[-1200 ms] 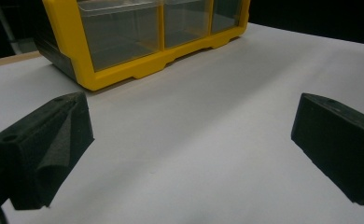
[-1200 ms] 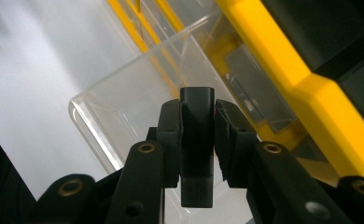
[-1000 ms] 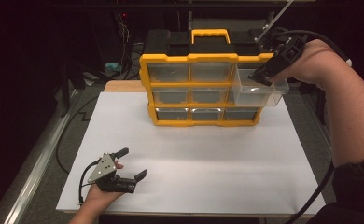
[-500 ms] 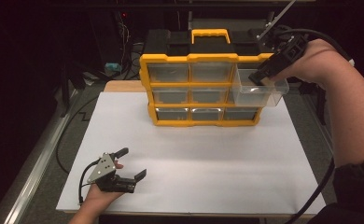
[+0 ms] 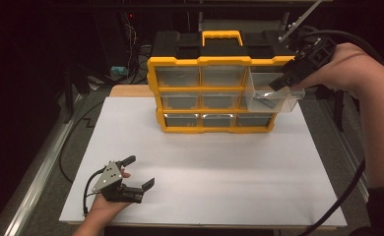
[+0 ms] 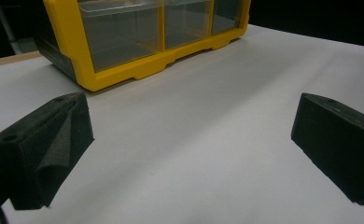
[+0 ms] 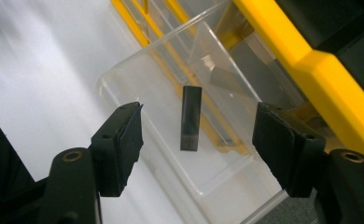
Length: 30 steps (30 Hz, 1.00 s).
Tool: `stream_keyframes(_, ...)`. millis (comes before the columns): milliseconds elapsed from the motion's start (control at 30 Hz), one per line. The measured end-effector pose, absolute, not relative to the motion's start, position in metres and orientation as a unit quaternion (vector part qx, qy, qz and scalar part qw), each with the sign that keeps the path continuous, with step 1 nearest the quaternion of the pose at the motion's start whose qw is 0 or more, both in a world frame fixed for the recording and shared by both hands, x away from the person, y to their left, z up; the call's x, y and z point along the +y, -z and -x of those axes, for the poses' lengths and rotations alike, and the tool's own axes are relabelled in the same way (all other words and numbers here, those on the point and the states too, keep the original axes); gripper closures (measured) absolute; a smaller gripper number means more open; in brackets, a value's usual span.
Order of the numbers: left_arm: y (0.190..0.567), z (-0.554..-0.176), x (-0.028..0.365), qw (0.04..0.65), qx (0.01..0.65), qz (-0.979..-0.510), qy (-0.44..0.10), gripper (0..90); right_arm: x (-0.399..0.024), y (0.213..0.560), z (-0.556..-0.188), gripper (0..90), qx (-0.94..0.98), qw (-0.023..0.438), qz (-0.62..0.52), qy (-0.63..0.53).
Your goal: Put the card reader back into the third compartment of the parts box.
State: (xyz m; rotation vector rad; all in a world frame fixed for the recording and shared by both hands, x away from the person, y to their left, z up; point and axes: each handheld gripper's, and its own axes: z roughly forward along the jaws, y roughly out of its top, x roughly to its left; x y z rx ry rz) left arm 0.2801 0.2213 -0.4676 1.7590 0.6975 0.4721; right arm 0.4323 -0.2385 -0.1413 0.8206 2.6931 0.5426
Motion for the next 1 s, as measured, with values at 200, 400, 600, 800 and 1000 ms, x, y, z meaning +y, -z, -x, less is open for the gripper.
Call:
stream_keyframes(200, 0.467, -0.28, 0.221, 0.562, 0.297, -0.745, -0.201, 0.2, -0.244, 0.138, -0.415, 33.4, 0.928, 0.144, -0.284, -0.192)
stream_keyframes(400, 0.467, -0.28, 0.22, 0.561, 0.296, -0.746, -0.201, 0.2, -0.25, 0.136, -0.396, 33.6, 0.928, 0.149, -0.283, -0.189)
stream_keyframes(600, 0.468, -0.281, 0.221, 0.561, 0.297, -0.746, -0.201, 0.2, -0.258, 0.138, -0.381, 34.4, 0.927, 0.153, -0.287, -0.188)
stream_keyframes(800, 0.468, -0.281, 0.221, 0.56, 0.296, -0.747, -0.201, 0.1, -0.263, 0.142, -0.369, 34.4, 0.928, 0.154, -0.285, -0.186)
stream_keyframes(1000, 0.468, -0.281, 0.221, 0.561, 0.298, -0.746, -0.2, 0.1, -0.267, 0.149, -0.357, 34.2, 0.927, 0.152, -0.286, -0.188)
